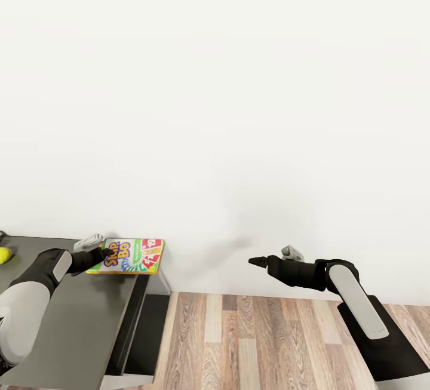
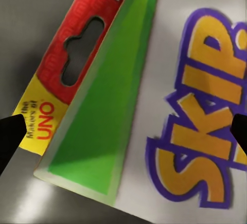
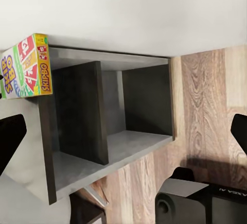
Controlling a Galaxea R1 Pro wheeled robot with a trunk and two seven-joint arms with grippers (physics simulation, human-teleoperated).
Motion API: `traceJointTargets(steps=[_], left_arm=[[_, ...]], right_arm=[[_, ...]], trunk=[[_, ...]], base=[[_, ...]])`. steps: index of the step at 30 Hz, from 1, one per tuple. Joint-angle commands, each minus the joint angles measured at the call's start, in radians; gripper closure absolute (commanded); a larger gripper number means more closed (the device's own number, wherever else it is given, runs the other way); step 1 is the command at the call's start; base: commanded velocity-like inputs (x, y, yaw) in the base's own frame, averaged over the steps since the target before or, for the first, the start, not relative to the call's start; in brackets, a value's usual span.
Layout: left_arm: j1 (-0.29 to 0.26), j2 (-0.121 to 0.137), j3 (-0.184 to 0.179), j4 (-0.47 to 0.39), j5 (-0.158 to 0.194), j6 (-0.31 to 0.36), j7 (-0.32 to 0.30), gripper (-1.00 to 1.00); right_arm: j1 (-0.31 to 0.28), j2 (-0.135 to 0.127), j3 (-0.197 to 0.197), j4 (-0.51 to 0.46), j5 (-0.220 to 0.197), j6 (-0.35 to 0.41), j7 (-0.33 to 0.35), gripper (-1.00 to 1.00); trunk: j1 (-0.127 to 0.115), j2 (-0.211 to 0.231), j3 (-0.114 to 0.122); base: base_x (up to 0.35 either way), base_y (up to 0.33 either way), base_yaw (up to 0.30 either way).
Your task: Put all the toys in the child's room - the three board games (two on the bed and one on the table), the two jigsaw puzzles on the table, and the tennis ball on the table - inside the toy box on the table in the child's room.
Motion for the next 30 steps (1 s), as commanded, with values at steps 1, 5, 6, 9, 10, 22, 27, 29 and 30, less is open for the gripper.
traceJointTargets(steps=[1,5,6,9,10,22,27,29,30], left_arm=[[-0.001,0.000,0.006,-0.001,-0.001,0.007,-0.003,-1.00],[-0.001,0.001,0.007,-0.001,-0.001,0.006,-0.003,-1.00],[-0.001,0.001,0.007,-0.001,-0.001,0.006,-0.003,-1.00],[-0.001,0.001,0.007,-0.001,-0.002,0.005,-0.003,-1.00],[-0.001,0.002,0.008,-0.001,-0.002,0.005,-0.004,-1.00],[-0.001,0.108,0.011,-0.002,0.004,0.010,-0.148,-1.00],[-0.001,0.154,0.012,-0.001,0.003,0.018,-0.267,-1.00],[-0.001,0.169,0.012,-0.001,0.005,0.030,-0.305,-1.00],[-0.001,0.174,0.012,-0.001,0.005,0.036,-0.320,-1.00]], right_arm=[[-0.001,-0.001,0.001,-0.001,-0.010,0.001,-0.010,-1.00],[-0.001,-0.001,0.001,-0.001,-0.010,0.001,-0.010,-1.00],[-0.001,-0.001,0.001,-0.001,-0.010,0.001,-0.010,-1.00],[-0.001,-0.001,0.001,-0.001,-0.010,0.000,-0.010,-1.00],[-0.001,-0.001,0.001,-0.001,-0.010,0.000,-0.010,-1.00],[-0.001,-0.001,0.003,-0.001,-0.010,0.000,-0.010,-1.00],[-0.001,0.009,0.002,0.002,-0.008,-0.002,-0.010,-1.00],[-0.001,0.019,0.002,0.003,-0.003,-0.002,-0.010,-1.00],[-0.001,0.022,0.002,0.004,-0.002,-0.002,-0.010,-1.00]], trunk=[[0.001,-0.002,-0.002],[0.001,-0.002,-0.002],[0.001,-0.002,-0.002],[0.001,-0.002,-0.002],[0.001,-0.002,-0.002],[0.001,-0.002,-0.002],[0.001,-0.002,-0.002],[0.001,-0.002,-0.002],[0.001,-0.002,-0.002]], base=[[0.000,-0.009,0.000],[0.000,-0.004,0.000],[0.000,-0.001,0.000],[0.000,0.000,0.000],[0.000,0.000,0.000],[0.000,0.000,0.000],[0.000,0.000,0.000],[0.000,0.000,0.000],[0.000,0.000,0.000]])
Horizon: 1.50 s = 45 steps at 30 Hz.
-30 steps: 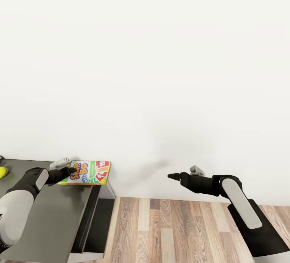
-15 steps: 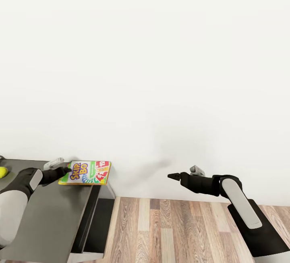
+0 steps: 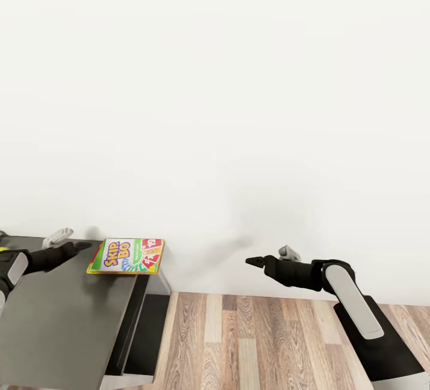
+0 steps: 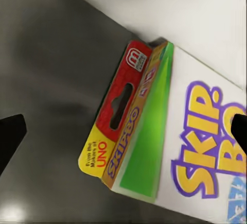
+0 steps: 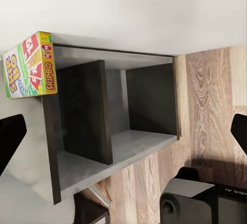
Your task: Put all the toys in the child's room - the three board games (two on the bed and one on the table), the two jigsaw puzzles on the table, and the tennis ball on the table - inside the toy box on the table in the child's room.
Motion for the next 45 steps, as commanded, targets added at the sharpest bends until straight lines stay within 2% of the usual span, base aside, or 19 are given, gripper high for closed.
traceJointTargets(steps=[1,5,7,8,9,11,14,16,17,20,22,27,40,45], left_arm=[[-0.001,0.005,0.007,0.000,0.000,0.017,-0.020,-1.00],[0.000,0.024,0.005,-0.001,-0.004,0.073,-0.172,-1.00],[0.002,0.029,0.003,-0.002,-0.010,0.095,-0.306,-1.00],[0.004,0.030,0.002,-0.002,-0.014,0.099,-0.340,-1.00],[0.008,0.033,0.002,-0.004,-0.025,0.104,-0.408,-1.00],[0.012,0.039,0.001,-0.006,-0.042,0.109,-0.474,-1.00],[0.018,0.058,0.001,-0.009,-0.096,0.122,-0.631,-1.00],[0.019,0.065,0.001,-0.010,-0.117,0.126,-0.692,-1.00],[0.019,0.071,0.001,-0.010,-0.135,0.128,-0.752,-1.00],[0.020,0.081,0.000,-0.011,-0.166,0.130,-0.873,-1.00],[0.020,0.083,-0.001,-0.011,-0.180,0.131,-0.912,-1.00],[0.020,0.086,-0.001,-0.011,-0.194,0.132,-0.950,-1.00],[0.020,0.087,-0.001,-0.011,-0.195,0.133,-0.958,-1.00],[0.020,0.087,-0.001,-0.011,-0.195,0.133,-0.959,-1.00]], right_arm=[[-0.001,0.003,0.001,0.000,-0.008,0.000,-0.010,-1.00],[-0.001,0.016,0.001,0.005,-0.003,-0.006,-0.010,-1.00],[-0.001,0.018,0.001,0.006,-0.003,-0.027,-0.010,-1.00],[-0.001,0.018,0.002,0.006,-0.004,-0.032,-0.010,-1.00],[-0.001,0.019,0.002,0.006,-0.004,-0.041,-0.010,-1.00],[-0.001,0.020,0.002,0.007,-0.005,-0.046,-0.010,-1.00],[-0.001,0.020,0.002,0.009,-0.006,-0.053,-0.010,-1.00],[-0.001,0.020,0.002,0.009,-0.007,-0.054,-0.010,-1.00],[-0.001,0.020,0.002,0.009,-0.007,-0.055,-0.010,-1.00],[-0.001,0.020,0.002,0.009,-0.007,-0.056,-0.010,-1.00],[-0.001,0.021,0.002,0.009,-0.007,-0.057,-0.010,-1.00],[-0.001,0.021,0.002,0.007,-0.007,-0.058,-0.010,-1.00],[-0.001,0.021,0.002,0.005,-0.015,-0.059,-0.010,-1.00],[-0.001,0.021,0.002,0.006,-0.016,-0.059,-0.010,-1.00]], trunk=[[0.001,-0.002,-0.002],[0.001,-0.002,-0.002],[0.001,-0.002,-0.002],[0.001,-0.002,-0.002],[0.001,-0.002,-0.002],[0.001,-0.002,-0.002],[0.001,-0.002,-0.002],[0.001,-0.002,-0.002],[0.001,-0.002,-0.002],[0.001,-0.002,-0.002],[0.001,-0.002,-0.002],[0.001,-0.002,-0.002],[0.001,-0.002,0.003],[0.020,-0.037,-0.005]], base=[[0.000,0.000,0.000],[0.000,0.000,0.000],[0.000,0.000,0.000],[0.000,0.000,0.000],[0.000,0.000,0.000],[0.000,0.000,0.000],[0.000,0.000,0.000],[0.000,0.000,0.000],[0.000,0.000,0.000],[0.000,0.000,0.000],[0.000,0.000,0.000],[0.000,0.000,0.000],[0.000,0.000,0.000],[0.000,0.000,0.000]])
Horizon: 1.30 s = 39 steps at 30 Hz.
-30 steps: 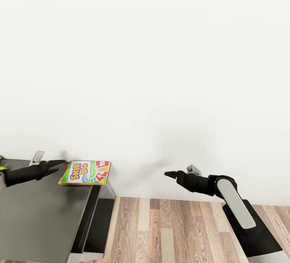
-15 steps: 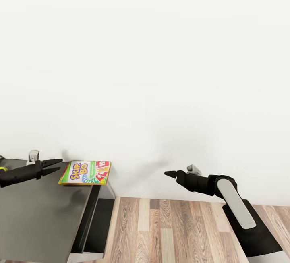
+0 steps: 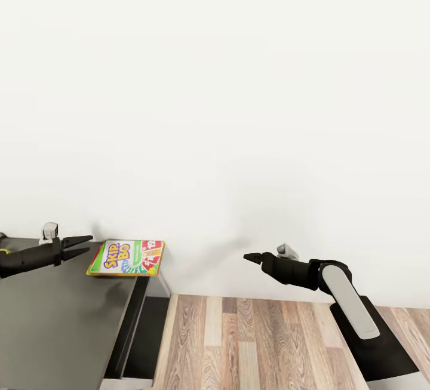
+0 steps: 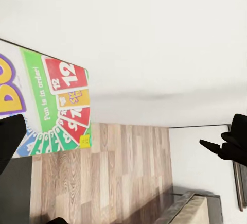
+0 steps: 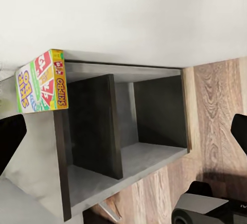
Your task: Put all the toys in the child's room - the three board games (two on the bed and one on the table), the two jigsaw puzzles on the table, and the tennis ball on the table - inside the toy box on the table in the child's room.
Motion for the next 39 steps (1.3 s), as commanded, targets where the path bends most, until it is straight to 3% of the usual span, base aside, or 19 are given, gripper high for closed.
traceJointTargets(steps=[1,4,19,39], left_arm=[[-0.001,-0.001,0.006,0.000,-0.011,0.011,-0.008,-1.00],[-0.001,0.000,0.007,0.000,-0.011,0.011,-0.008,-1.00],[-0.001,0.002,0.007,0.000,-0.011,0.011,-0.010,-1.00],[-0.001,0.003,0.007,0.000,-0.011,0.011,-0.010,-1.00]], right_arm=[[-0.001,0.000,0.001,-0.001,-0.010,0.000,-0.011,-1.00],[-0.001,0.001,0.001,-0.001,-0.010,0.000,-0.010,-1.00],[-0.001,0.021,0.001,-0.001,-0.006,0.000,-0.010,-1.00],[0.004,0.023,0.001,-0.001,-0.010,0.000,-0.010,-1.00]], trunk=[[0.004,-0.009,-0.003],[0.016,-0.030,-0.008],[0.016,-0.030,0.016],[0.016,-0.030,0.049]], base=[[0.000,0.000,0.000],[0.000,0.000,0.000],[-0.006,0.000,0.000],[-0.231,0.016,0.000]])
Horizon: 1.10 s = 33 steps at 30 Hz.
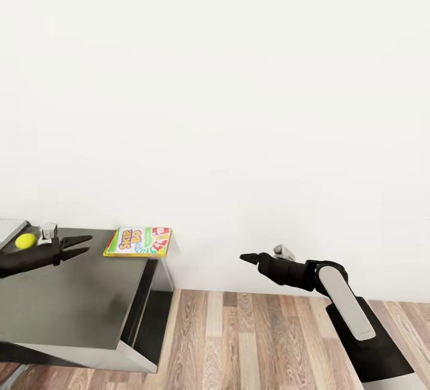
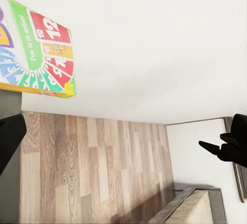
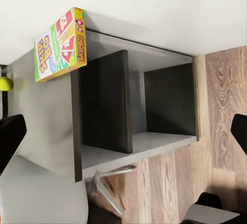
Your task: Put all the toys in the child's room - the three board games (two on the bed and one on the table), the two jigsaw puzzles on the table, and the tennis ball on the table - inside the toy box on the table in the child's room.
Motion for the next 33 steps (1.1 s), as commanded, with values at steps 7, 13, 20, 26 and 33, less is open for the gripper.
traceJointTargets(steps=[7,13,20,26,33], left_arm=[[-0.001,-0.001,0.007,0.000,-0.010,0.011,-0.007,-1.00],[-0.001,-0.001,0.007,0.000,-0.011,0.011,-0.007,-1.00],[-0.001,-0.001,0.007,0.000,-0.011,0.010,-0.007,-1.00],[-0.001,-0.001,0.007,0.000,-0.011,0.010,-0.007,-1.00],[-0.001,-0.001,0.007,0.000,-0.011,0.010,-0.007,-1.00]], right_arm=[[-0.001,0.009,0.000,0.000,-0.010,-0.012,-0.010,-1.00],[-0.002,0.010,0.001,0.000,-0.009,-0.031,-0.006,-1.00],[-0.004,0.012,0.001,0.000,-0.004,-0.034,0.003,-1.00],[-0.005,0.012,0.000,0.002,0.000,-0.035,0.005,-1.00],[-0.005,0.012,0.000,0.003,0.001,-0.036,0.005,-1.00]], trunk=[[0.000,-0.002,0.010],[0.000,-0.002,0.020],[0.000,-0.002,0.031],[0.000,-0.002,0.041],[0.000,-0.002,0.053]], base=[[-0.170,0.110,0.000],[-0.027,0.020,0.000],[-0.003,0.002,0.000],[0.000,0.000,0.000],[0.000,0.000,0.000]])
